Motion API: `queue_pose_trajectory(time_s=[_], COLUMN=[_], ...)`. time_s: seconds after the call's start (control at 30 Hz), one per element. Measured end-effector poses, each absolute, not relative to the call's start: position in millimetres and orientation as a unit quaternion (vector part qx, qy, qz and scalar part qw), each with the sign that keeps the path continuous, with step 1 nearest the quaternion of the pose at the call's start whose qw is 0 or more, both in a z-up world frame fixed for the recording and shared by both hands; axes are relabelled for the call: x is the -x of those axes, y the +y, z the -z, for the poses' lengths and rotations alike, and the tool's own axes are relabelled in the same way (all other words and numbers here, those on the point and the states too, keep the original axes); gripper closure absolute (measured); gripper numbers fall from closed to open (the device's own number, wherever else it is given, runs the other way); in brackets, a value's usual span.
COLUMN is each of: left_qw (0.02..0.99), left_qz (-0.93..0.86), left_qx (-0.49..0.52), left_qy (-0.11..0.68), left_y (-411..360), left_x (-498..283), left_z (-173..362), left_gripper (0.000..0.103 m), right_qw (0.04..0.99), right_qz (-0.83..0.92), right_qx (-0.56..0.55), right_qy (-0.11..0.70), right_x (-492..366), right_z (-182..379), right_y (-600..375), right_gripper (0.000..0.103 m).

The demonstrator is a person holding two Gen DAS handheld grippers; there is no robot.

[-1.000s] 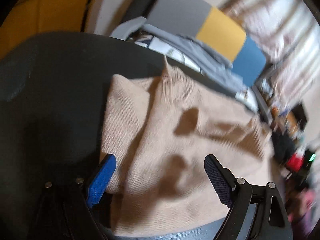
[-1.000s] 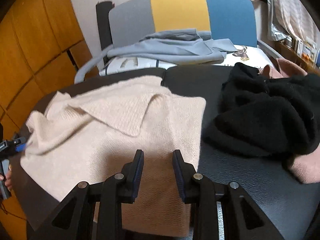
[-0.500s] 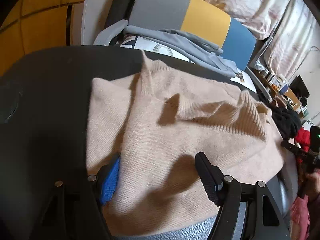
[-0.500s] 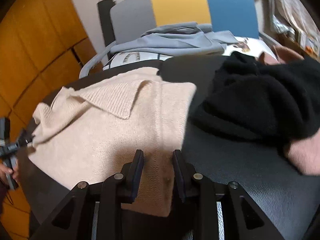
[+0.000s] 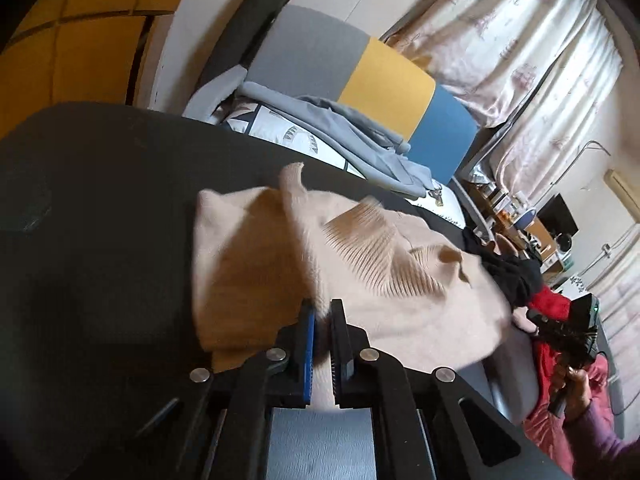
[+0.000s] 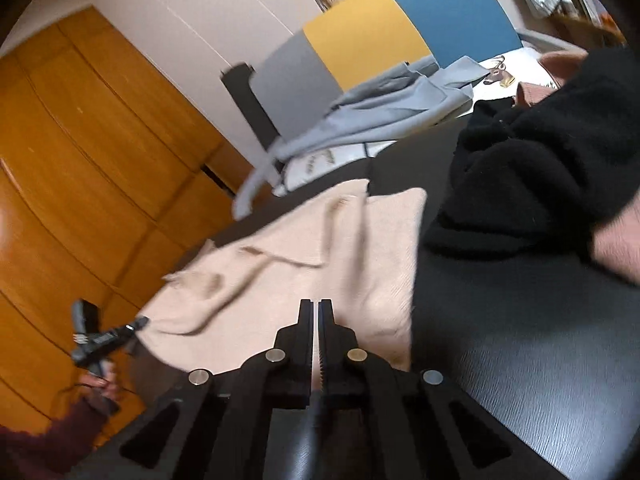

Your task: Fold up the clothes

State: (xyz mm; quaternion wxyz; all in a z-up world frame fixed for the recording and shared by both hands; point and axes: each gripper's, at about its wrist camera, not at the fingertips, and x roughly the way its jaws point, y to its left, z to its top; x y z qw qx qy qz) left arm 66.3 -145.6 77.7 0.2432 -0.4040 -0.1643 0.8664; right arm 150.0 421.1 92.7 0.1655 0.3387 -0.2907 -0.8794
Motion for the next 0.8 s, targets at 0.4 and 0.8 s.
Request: queue_pose_trajectory(time_s=[0.4, 0.8], left_qw=[0.158, 0.137], left_qz=[-0.861, -0.878], left_qx=[0.424, 0.456], left_qy=[-0.231, -0.058], left_y=[-171.6, -113.0], left_x=[-84.3, -46.6], left_z=[-24.8, -22.7], left_gripper=[0.029, 0.077], right_qw=[0.097, 0.091], right_qz=[0.900, 0.889], right_qx=[-0.373, -0.430], right_qy=[-0.205, -0.125], right_x=[-131.4, -100.0], right_z=[-79.7, -57.2], right_y=[412.2, 382.0], right_gripper=[0.074, 0.095])
